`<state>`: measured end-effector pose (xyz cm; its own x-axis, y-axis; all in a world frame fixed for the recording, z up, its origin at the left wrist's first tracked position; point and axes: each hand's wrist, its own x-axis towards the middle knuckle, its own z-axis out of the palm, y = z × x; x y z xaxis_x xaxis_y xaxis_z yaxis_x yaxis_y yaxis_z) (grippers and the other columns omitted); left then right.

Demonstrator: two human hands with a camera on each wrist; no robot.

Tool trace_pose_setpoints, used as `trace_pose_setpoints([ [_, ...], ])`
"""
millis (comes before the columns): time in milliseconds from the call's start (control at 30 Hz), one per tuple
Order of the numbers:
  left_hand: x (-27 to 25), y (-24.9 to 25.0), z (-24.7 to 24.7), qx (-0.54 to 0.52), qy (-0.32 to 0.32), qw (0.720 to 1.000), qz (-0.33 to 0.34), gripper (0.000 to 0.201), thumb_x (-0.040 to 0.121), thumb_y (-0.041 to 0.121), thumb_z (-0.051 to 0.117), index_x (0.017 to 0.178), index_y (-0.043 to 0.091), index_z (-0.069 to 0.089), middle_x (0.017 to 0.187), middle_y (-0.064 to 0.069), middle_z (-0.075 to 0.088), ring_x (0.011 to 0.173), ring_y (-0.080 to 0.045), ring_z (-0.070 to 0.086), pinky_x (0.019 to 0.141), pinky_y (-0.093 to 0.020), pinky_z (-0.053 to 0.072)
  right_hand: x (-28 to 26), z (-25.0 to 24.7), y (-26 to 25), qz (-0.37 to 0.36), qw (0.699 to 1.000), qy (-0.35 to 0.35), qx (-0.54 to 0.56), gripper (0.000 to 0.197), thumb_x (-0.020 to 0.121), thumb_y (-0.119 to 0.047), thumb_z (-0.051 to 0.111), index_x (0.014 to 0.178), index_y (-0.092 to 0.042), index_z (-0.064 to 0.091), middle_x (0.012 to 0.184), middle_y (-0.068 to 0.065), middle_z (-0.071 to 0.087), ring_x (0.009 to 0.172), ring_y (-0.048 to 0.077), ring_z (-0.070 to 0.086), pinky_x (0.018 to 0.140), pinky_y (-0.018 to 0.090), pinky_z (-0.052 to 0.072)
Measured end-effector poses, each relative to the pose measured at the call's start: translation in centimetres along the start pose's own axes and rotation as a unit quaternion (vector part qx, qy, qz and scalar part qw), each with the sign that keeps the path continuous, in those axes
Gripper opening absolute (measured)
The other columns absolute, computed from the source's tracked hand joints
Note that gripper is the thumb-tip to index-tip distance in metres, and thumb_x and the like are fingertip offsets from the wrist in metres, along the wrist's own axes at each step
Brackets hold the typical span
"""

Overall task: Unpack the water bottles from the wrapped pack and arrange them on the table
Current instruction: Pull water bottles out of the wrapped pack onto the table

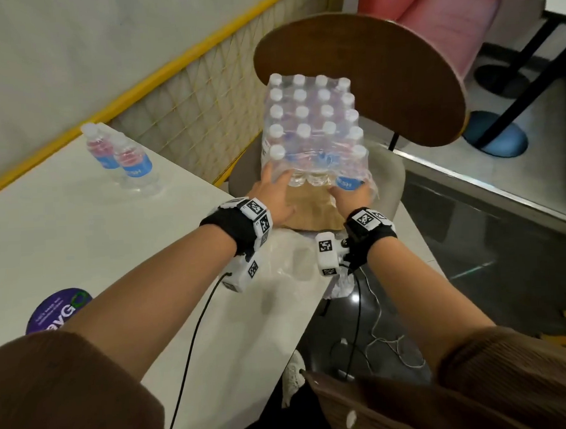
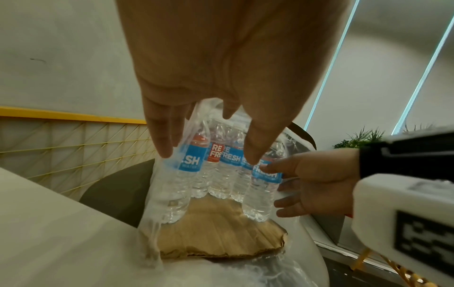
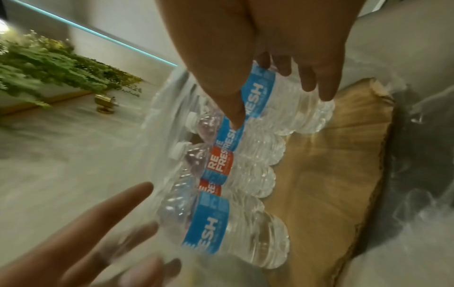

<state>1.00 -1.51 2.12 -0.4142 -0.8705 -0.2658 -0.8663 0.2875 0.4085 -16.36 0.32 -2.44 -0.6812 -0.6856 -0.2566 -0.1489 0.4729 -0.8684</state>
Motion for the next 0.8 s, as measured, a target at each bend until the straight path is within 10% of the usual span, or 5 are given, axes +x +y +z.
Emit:
trace_pose_setpoints([
  [233, 0.0, -0.6, -0.4, -0.034, -0.011, 0.999, -0.002, 0.075, 0.084, 0.034, 0.065, 0.148, 0.030, 0.026, 0.157, -0.010, -0.004, 0.134, -0.034, 0.040, 0.111, -0.036, 0.036, 2.0, -0.3, -0.4, 0.068, 0.995, -0.070, -0.037, 0.077, 0.085, -0.039, 0.066, 0.142, -0.001, 0.031, 0.141, 0.017, 0.044, 0.127, 0.034, 0.046, 0.101, 0.039, 0.039],
  [500, -0.7, 0.4, -0.7, -0.155, -0.001, 0.988, -0.021, 0.083, 0.075, 0.045, 0.075, 0.144, 0.028, 0.033, 0.154, -0.007, 0.004, 0.141, -0.019, 0.025, 0.112, -0.025, 0.026, -3.4, 2.6, 2.7, -0.102, 0.960, -0.262, 0.015, 0.067, 0.074, -0.026, 0.076, 0.132, -0.012, 0.046, 0.121, 0.004, 0.062, 0.106, 0.015, 0.062, 0.092, 0.031, 0.052],
  [667, -0.7, -0.4, -1.0, -0.145, 0.000, 0.988, -0.050, 0.036, 0.077, 0.036, 0.075, 0.104, 0.017, 0.062, 0.114, -0.007, 0.064, 0.109, -0.025, 0.059, 0.092, -0.031, 0.046, -4.9, 4.1, 1.0, -0.152, 0.908, -0.387, -0.045, 0.069, 0.075, -0.004, 0.075, 0.135, -0.010, 0.043, 0.123, 0.003, 0.059, 0.104, 0.013, 0.059, 0.085, 0.023, 0.050],
  [800, -1.6, -1.6, -1.5, -0.172, 0.016, 0.983, -0.064, 0.040, 0.078, 0.036, 0.074, 0.107, 0.010, 0.063, 0.104, -0.008, 0.069, 0.099, -0.025, 0.063, 0.084, -0.032, 0.048, -2.9, 4.3, -2.1, -0.116, 0.918, -0.351, -0.146, 0.057, 0.083, 0.002, 0.061, 0.136, 0.000, 0.041, 0.127, 0.013, 0.053, 0.117, 0.028, 0.052, 0.098, 0.036, 0.043],
])
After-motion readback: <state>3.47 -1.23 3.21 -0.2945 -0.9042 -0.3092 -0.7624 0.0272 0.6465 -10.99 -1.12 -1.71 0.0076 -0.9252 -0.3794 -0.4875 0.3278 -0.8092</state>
